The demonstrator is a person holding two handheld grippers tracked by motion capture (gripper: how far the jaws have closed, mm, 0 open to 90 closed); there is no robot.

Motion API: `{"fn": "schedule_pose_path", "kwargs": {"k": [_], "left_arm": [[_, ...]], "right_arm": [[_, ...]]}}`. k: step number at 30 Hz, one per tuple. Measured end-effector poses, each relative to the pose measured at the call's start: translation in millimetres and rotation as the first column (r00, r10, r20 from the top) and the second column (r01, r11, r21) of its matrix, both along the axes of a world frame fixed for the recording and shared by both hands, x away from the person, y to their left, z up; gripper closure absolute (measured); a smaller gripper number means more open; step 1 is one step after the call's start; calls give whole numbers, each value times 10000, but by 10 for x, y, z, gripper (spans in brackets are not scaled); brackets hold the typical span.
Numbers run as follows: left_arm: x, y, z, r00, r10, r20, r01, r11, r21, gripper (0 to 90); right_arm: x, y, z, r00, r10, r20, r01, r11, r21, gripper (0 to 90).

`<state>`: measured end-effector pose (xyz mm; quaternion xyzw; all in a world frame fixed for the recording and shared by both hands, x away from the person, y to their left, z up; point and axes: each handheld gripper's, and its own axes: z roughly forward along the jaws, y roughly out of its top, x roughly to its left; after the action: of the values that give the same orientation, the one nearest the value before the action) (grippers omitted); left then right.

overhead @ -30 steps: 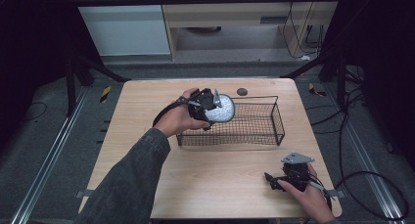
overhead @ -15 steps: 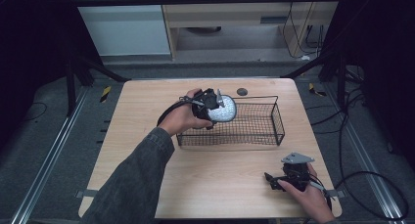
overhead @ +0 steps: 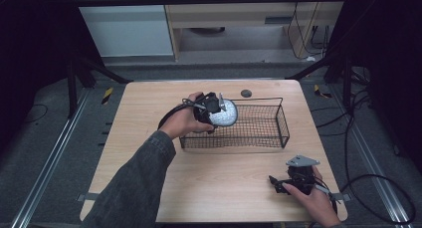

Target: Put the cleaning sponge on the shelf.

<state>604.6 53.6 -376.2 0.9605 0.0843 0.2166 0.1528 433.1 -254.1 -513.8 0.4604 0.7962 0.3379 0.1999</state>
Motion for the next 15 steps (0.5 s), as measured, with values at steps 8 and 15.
{"fn": "schedule_pose_path", "kwargs": {"k": [8,15], "left_arm": [[30,39,-57,9997,116,-229,-117,9999,-48,118],[45,56,-100,9960,452,-766,-501,9967,-633,48]], "right_arm": [[1,0,-1,10000,4,7,-4,10000,10,3],[1,0,-1,10000,3,4,-3,10000,15,3]]}}
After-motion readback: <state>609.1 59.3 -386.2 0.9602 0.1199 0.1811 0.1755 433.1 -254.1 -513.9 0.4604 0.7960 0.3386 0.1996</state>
